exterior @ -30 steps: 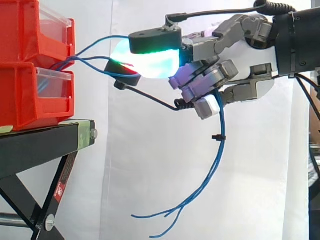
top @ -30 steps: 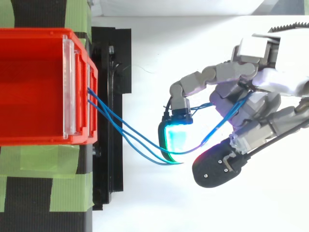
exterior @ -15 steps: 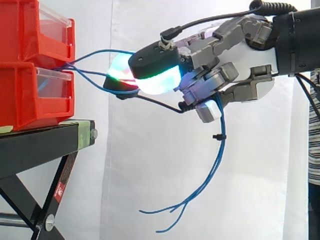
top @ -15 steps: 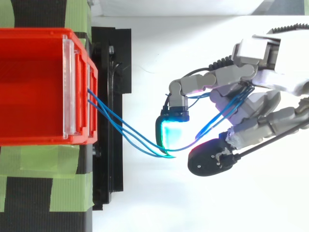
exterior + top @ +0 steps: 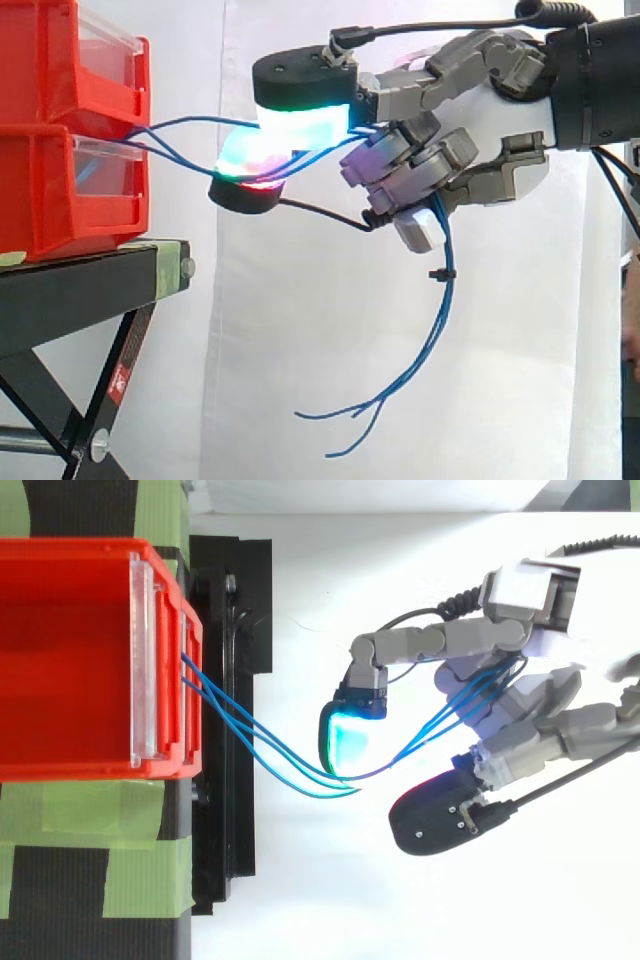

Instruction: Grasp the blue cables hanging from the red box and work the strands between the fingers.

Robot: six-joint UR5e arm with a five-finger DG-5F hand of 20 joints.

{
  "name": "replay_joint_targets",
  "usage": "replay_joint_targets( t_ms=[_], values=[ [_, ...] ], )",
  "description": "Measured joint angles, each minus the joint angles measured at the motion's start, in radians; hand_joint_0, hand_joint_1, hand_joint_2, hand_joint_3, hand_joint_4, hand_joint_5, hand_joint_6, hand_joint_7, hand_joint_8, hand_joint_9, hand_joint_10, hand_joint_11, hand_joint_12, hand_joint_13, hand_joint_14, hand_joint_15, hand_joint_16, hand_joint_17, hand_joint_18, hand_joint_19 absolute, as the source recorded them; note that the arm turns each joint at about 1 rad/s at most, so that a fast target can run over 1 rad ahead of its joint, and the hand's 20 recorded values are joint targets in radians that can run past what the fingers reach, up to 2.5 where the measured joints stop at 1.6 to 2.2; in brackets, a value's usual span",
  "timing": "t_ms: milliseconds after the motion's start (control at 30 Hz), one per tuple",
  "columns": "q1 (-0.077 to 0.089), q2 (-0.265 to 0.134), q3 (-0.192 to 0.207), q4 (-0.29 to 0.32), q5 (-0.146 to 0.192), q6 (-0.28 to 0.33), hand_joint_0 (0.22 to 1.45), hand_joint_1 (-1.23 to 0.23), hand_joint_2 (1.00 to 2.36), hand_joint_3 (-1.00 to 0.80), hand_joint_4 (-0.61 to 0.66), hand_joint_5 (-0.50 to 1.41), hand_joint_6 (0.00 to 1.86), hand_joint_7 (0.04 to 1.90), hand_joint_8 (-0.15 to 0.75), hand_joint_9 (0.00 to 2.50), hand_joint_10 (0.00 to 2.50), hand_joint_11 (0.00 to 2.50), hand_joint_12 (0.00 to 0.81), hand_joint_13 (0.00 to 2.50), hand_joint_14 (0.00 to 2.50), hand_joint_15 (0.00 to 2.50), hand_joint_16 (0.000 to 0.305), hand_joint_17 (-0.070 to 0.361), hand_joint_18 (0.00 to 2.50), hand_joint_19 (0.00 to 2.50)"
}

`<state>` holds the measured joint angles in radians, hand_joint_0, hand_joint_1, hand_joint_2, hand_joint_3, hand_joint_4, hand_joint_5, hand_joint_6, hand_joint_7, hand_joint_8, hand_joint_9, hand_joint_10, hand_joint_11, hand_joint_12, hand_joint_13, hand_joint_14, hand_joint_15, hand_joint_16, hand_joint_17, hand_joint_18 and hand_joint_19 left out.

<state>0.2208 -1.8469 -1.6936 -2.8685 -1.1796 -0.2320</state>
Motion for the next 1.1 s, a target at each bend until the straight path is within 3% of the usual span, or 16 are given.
replay_joint_targets(
  t_ms=[367, 600, 833, 1000, 1100],
  values=[
    [0.000, 0.000, 0.000, 0.000, 0.000, -0.010, 0.69, -0.66, 1.00, -0.94, 0.20, 0.25, 0.43, 1.28, 0.430, 0.95, 2.50, 2.50, 0.546, 1.37, 2.50, 1.51, 0.073, 0.164, 1.59, 0.40],
    [0.000, 0.000, 0.000, 0.000, 0.001, -0.018, 0.73, -0.63, 1.00, -1.00, 0.15, 0.40, 0.65, 1.25, 0.430, 0.95, 2.50, 2.50, 0.546, 1.37, 2.50, 1.51, 0.073, 0.164, 1.59, 0.40],
    [0.001, 0.000, 0.000, 0.000, 0.002, -0.020, 0.86, -0.62, 1.00, -0.89, 0.07, 0.53, 0.59, 1.29, 0.430, 0.95, 2.50, 2.50, 0.546, 1.37, 2.50, 1.51, 0.073, 0.164, 1.59, 0.40],
    [0.003, 0.000, 0.000, 0.000, 0.002, -0.021, 0.86, -0.65, 1.01, -0.80, 0.04, 0.58, 0.51, 1.34, 0.430, 0.95, 2.50, 2.50, 0.546, 1.37, 2.50, 1.51, 0.073, 0.164, 1.59, 0.40],
    [0.003, 0.000, 0.000, 0.000, 0.002, -0.025, 0.86, -0.68, 1.01, -0.76, 0.04, 0.61, 0.36, 1.41, 0.430, 0.95, 2.50, 2.50, 0.546, 1.37, 2.50, 1.51, 0.073, 0.164, 1.59, 0.40]
  ],
)
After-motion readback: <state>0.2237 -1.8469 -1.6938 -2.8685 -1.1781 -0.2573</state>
